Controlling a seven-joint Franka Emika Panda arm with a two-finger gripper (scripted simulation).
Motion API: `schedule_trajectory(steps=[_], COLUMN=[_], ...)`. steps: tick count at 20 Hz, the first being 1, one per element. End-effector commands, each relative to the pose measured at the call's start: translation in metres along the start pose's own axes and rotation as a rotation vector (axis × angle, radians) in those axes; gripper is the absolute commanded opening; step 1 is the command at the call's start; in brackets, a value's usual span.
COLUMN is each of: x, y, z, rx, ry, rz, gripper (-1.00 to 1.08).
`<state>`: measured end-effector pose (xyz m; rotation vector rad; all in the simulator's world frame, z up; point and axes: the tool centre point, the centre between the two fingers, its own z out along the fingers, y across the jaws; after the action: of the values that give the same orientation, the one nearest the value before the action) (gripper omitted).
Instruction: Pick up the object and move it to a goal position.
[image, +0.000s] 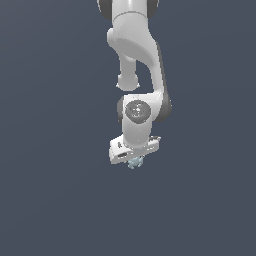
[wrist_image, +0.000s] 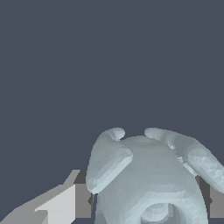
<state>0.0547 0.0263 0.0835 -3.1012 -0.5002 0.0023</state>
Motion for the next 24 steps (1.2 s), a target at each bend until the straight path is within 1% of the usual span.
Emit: schedule_trajectory(steps=[1, 9, 24], x=[-0.010, -0.052, -0.138], y=[0.008, 0.041, 0.110], z=[-0.017, -0.090, -0.245], rx=[-0.001, -0.001, 0.002], ry=[0.001, 0.001, 0.003], rz=[0.001, 0.001, 0.000], gripper=[-1.00, -1.00, -1.00])
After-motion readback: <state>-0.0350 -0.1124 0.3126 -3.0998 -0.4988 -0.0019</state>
